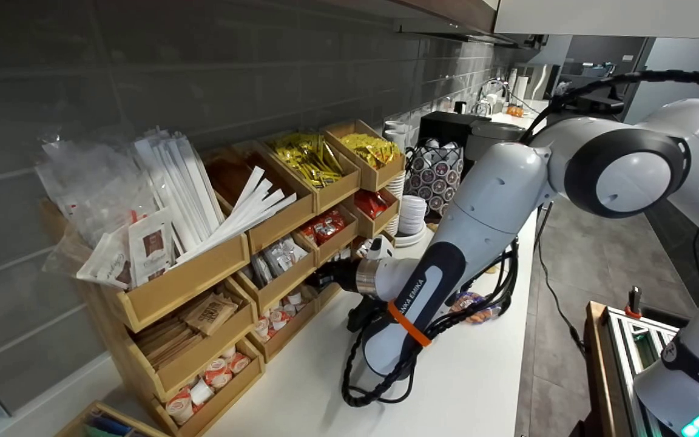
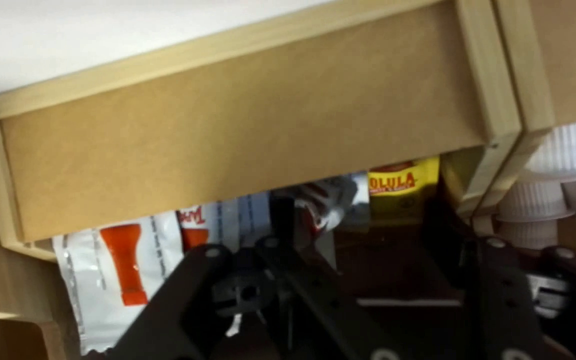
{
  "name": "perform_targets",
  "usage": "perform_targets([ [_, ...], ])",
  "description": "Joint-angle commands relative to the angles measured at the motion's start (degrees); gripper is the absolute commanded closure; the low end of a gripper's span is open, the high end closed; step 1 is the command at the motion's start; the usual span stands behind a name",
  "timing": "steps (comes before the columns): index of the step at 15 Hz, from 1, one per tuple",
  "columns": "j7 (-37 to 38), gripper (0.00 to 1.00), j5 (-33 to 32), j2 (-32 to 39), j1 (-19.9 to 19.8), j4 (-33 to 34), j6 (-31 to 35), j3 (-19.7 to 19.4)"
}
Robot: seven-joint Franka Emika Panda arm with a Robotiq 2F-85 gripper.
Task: Put the tomato sauce pack that is on the counter, next to the others
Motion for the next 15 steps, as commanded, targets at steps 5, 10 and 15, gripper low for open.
perform_targets([
  [5,0.86,0.00,-1.19,-0.20,-1.15,-0.59,-0.01,1.58],
  [10,1.40,0.00,-3.90,-3.12,-1.90,-4.21,-1.28,2.46],
  [15,0.99,0.00,-6.51,-7.57,-2.71,-9.88,-2.51,2.90],
])
